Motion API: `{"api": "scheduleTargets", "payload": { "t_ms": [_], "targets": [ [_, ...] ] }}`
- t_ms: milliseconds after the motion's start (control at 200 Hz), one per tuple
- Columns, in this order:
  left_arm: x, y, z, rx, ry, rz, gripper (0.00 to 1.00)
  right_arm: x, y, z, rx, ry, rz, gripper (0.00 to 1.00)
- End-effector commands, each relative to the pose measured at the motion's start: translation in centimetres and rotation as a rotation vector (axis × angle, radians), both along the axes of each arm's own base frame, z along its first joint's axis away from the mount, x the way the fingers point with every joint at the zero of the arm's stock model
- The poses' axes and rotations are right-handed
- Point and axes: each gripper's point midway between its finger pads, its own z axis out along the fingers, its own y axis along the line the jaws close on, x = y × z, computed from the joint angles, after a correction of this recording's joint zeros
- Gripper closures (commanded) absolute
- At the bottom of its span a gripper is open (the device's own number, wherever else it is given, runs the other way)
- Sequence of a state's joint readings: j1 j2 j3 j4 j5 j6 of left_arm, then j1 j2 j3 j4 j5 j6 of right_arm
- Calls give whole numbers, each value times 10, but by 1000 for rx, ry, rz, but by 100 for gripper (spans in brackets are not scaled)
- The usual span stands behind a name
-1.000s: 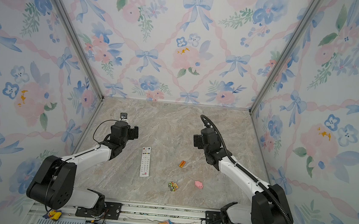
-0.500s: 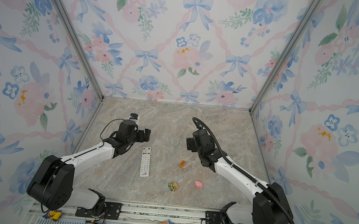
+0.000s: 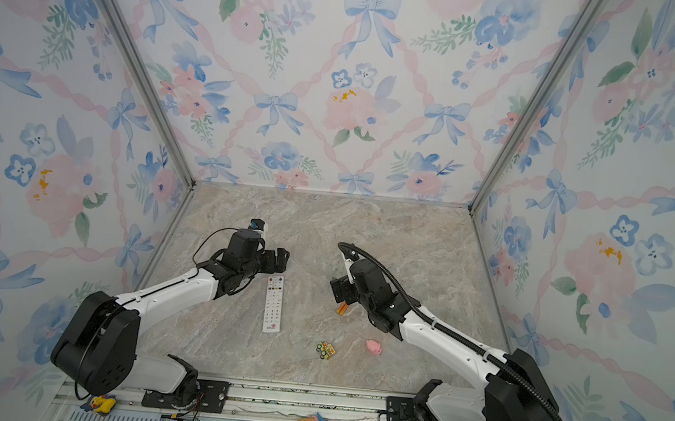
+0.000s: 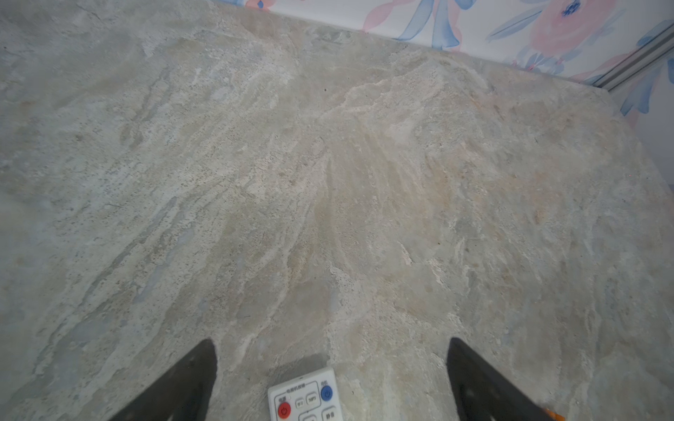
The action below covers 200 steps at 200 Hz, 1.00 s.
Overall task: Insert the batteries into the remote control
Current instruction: 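Move the left gripper over the white remote while the right gripper approaches it, then lower the left gripper and close it on the remote's button end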
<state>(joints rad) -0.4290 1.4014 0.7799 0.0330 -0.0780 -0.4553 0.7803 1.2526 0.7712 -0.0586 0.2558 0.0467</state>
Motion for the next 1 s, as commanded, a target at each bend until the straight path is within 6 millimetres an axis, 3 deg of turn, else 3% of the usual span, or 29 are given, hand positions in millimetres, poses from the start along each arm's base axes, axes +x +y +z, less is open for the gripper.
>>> {"api": "scheduleTargets", "payload": {
  "t_ms": [0,320,745,995],
  "targets": [
    [-7,-3,-1,-26,26,-5,2,-13,18,2,13,-21,123,3],
    [-13,7,-14,21,88,23,2,-33,30,-2,78,-12,223,3],
    [-15,2,-29,-6,165,37,2,-59,46,-8,141,-19,374,3],
    [-9,6,-43,34,207,76,2,-64,45,-3,149,-51,397,3]
  ]
}}
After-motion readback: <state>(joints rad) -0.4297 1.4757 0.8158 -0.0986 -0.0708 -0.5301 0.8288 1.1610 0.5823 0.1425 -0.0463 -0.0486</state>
